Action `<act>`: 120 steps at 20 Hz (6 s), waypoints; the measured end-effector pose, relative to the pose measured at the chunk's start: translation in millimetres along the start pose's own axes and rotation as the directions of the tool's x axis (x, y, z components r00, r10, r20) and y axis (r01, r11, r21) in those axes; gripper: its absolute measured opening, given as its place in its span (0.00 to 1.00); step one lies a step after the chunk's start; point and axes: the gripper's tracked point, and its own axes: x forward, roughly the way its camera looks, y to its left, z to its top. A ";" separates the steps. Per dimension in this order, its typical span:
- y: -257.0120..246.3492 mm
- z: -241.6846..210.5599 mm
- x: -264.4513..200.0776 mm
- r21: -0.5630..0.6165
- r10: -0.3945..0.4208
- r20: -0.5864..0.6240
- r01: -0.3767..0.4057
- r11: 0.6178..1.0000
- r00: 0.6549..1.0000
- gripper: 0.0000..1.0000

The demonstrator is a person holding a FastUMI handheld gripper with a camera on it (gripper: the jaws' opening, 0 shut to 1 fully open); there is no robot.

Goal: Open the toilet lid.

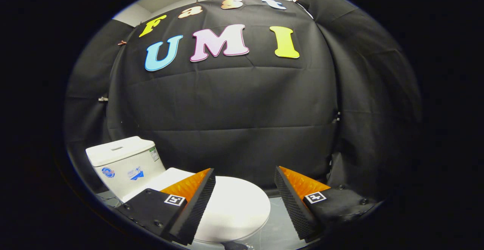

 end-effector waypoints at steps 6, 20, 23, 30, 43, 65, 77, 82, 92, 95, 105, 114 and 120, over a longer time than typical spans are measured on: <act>0.2 -1.3 -0.5 0.006 0.001 -0.005 -0.001 1.000 1.000 0.99; -0.8 -6.7 1.1 0.014 0.003 -0.023 -0.003 1.000 1.000 0.99; -2.3 -5.4 0.7 0.019 -0.002 -0.020 0.003 1.000 1.000 0.99; -1.3 -7.4 0.8 0.014 0.000 -0.026 0.000 1.000 1.000 0.99; -1.6 -6.0 1.2 0.011 0.001 -0.024 -0.001 1.000 1.000 0.99; -38.4 -73.7 -27.7 0.112 -0.033 -0.218 0.058 0.992 0.975 0.99; -33.4 -186.2 -69.8 0.589 0.087 -0.399 0.182 0.787 0.913 0.87; -20.0 -208.2 -70.5 0.730 0.174 -0.410 0.207 0.651 0.895 0.79; 10.4 -222.2 -77.2 0.900 0.317 -0.342 0.212 0.381 0.885 0.47; 4.3 -219.5 -71.1 0.917 0.297 -0.315 0.210 0.338 0.901 0.28; 7.1 -226.9 -61.2 0.948 0.303 -0.286 0.223 0.225 0.909 0.05; 11.3 -204.7 -60.6 0.896 0.259 -0.369 0.267 0.355 0.893 0.05; 23.6 -156.4 -67.3 0.865 0.226 -0.362 0.236 0.442 0.904 0.05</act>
